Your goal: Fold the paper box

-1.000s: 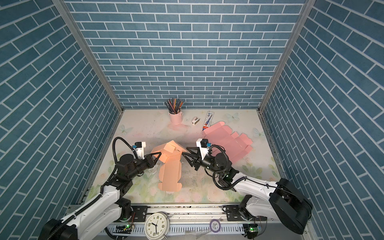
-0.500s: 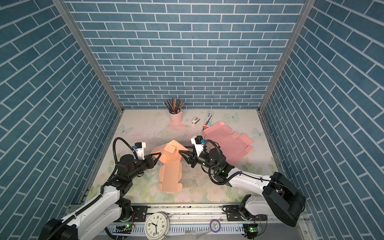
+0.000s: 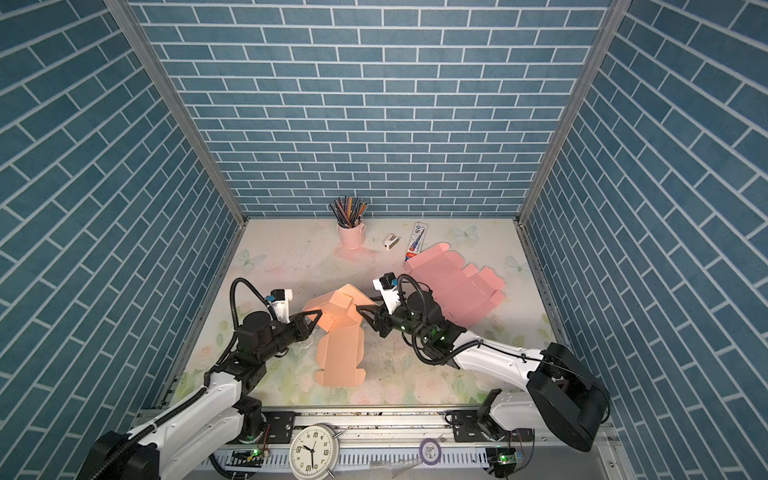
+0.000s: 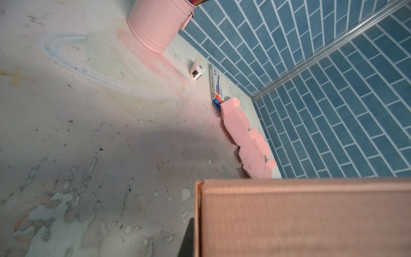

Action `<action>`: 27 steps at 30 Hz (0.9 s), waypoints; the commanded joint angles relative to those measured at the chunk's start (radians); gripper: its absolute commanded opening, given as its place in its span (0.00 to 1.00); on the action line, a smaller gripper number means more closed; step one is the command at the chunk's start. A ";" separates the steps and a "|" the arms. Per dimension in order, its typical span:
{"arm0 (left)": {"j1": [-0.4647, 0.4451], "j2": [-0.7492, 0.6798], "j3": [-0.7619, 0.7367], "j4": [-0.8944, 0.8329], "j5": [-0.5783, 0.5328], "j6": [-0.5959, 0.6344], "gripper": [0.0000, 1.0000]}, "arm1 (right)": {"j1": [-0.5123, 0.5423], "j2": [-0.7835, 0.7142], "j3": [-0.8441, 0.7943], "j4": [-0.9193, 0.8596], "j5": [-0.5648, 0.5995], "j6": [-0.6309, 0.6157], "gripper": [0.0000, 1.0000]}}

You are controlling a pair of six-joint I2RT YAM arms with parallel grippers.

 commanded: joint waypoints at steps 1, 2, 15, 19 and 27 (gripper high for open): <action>0.007 0.020 0.014 0.007 -0.009 0.019 0.00 | 0.004 -0.071 0.022 -0.117 0.035 -0.074 0.43; 0.009 0.030 0.017 0.009 -0.007 0.023 0.00 | 0.004 -0.094 0.025 -0.153 0.033 -0.090 0.44; 0.067 0.093 0.054 -0.016 0.098 0.102 0.00 | -0.119 -0.373 -0.010 -0.332 -0.100 -0.083 0.51; 0.074 0.108 0.070 -0.043 0.125 0.142 0.00 | -0.232 -0.388 -0.055 -0.270 -0.170 -0.017 0.49; 0.074 0.126 0.085 -0.057 0.125 0.161 0.00 | -0.221 -0.217 -0.008 -0.219 -0.292 -0.042 0.45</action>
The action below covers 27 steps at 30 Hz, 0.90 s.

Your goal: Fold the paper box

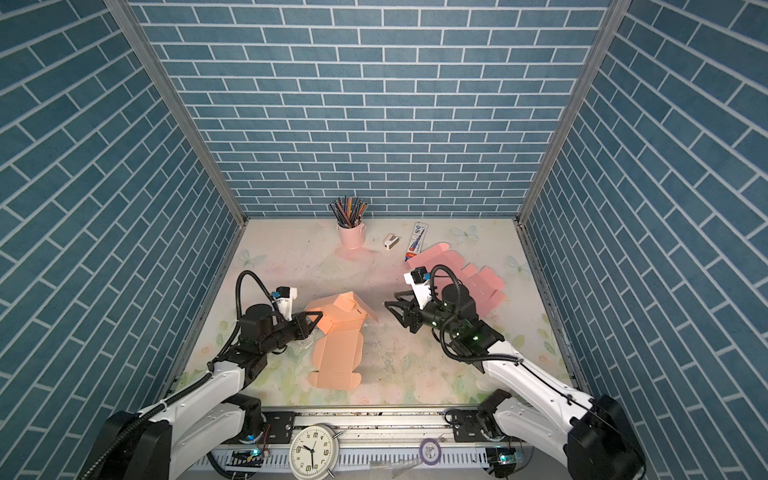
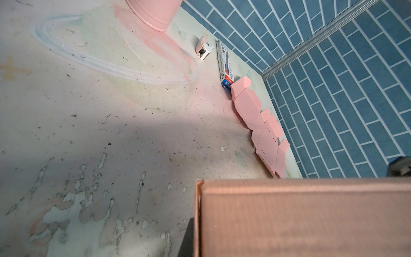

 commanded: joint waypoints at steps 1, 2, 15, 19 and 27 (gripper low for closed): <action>0.005 0.015 0.028 0.001 0.015 0.023 0.00 | 0.024 0.043 0.036 0.062 -0.083 0.000 0.45; 0.003 0.020 0.028 0.006 0.019 0.022 0.00 | 0.037 0.061 0.050 0.058 -0.087 -0.009 0.45; -0.022 0.048 0.027 0.003 -0.004 0.033 0.00 | 0.134 0.192 0.147 0.016 -0.079 -0.086 0.42; -0.030 0.051 0.025 0.004 -0.015 0.032 0.00 | 0.155 0.209 0.174 -0.016 -0.046 -0.106 0.41; -0.053 0.047 0.022 -0.014 -0.068 0.024 0.00 | 0.218 0.253 0.241 -0.101 0.071 -0.142 0.37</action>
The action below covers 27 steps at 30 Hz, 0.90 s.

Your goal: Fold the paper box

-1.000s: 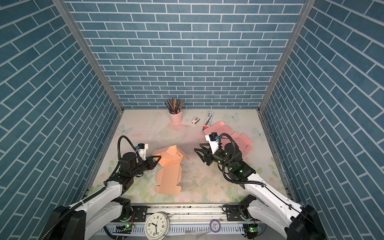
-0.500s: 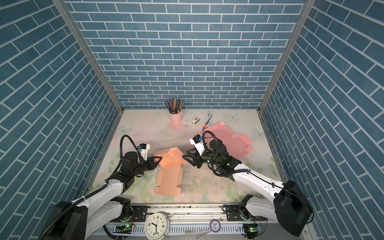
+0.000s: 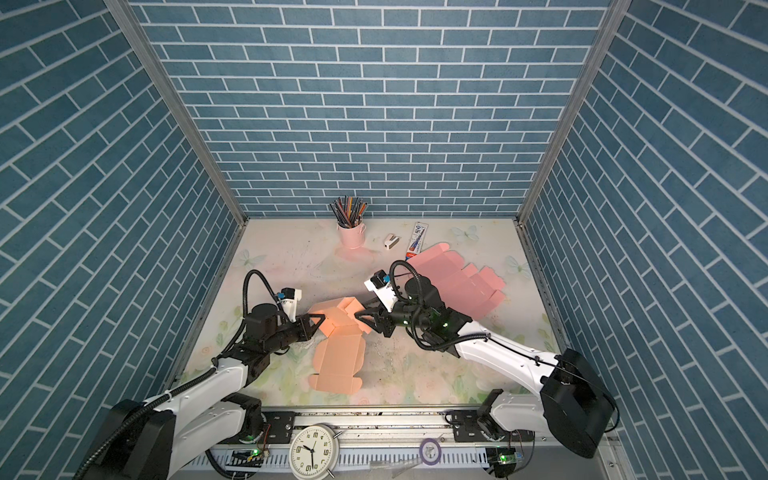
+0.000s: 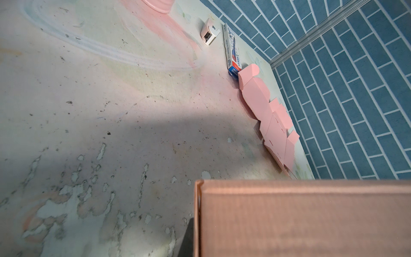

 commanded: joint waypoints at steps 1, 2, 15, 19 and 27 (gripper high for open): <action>-0.015 -0.007 0.013 -0.004 -0.039 -0.002 0.00 | 0.029 0.031 0.052 -0.074 0.101 -0.059 0.36; -0.012 -0.008 0.008 -0.004 -0.048 -0.010 0.00 | 0.036 0.040 0.063 -0.092 0.126 -0.061 0.36; -0.014 -0.057 -0.054 0.007 -0.170 -0.102 0.00 | 0.128 0.128 0.149 -0.189 0.368 -0.056 0.37; -0.022 -0.065 -0.061 0.004 -0.203 -0.114 0.00 | 0.145 0.137 0.152 -0.177 0.393 -0.038 0.36; -0.048 -0.065 -0.058 -0.017 -0.277 -0.110 0.00 | 0.166 0.159 0.164 -0.166 0.413 -0.002 0.36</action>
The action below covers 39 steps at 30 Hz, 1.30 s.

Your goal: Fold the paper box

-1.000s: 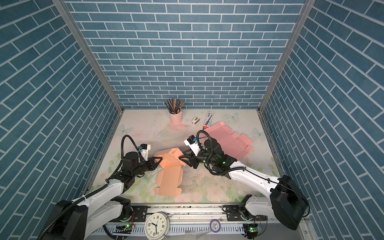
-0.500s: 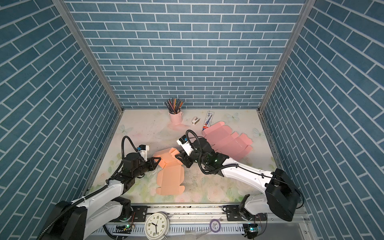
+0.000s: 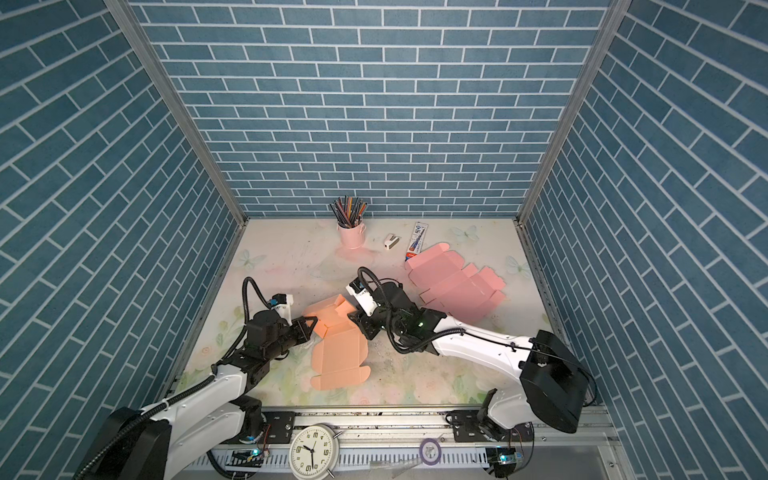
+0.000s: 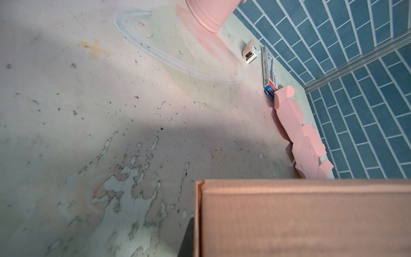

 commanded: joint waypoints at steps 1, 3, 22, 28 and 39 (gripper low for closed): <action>-0.014 -0.013 -0.005 -0.002 -0.056 -0.012 0.00 | 0.008 0.014 0.026 0.009 0.021 0.031 0.36; -0.023 -0.013 -0.005 -0.002 -0.065 -0.013 0.00 | 0.008 0.018 0.024 0.019 0.017 0.040 0.35; -0.208 -0.058 -0.008 -0.030 -0.262 -0.156 0.00 | 0.076 0.149 0.169 -0.136 0.330 0.045 0.39; -0.274 -0.102 0.001 -0.074 -0.345 -0.218 0.00 | 0.116 0.167 0.206 -0.195 0.549 0.048 0.38; -0.386 -0.094 -0.015 -0.054 -0.434 -0.314 0.00 | 0.163 0.215 0.239 -0.210 0.797 -0.002 0.28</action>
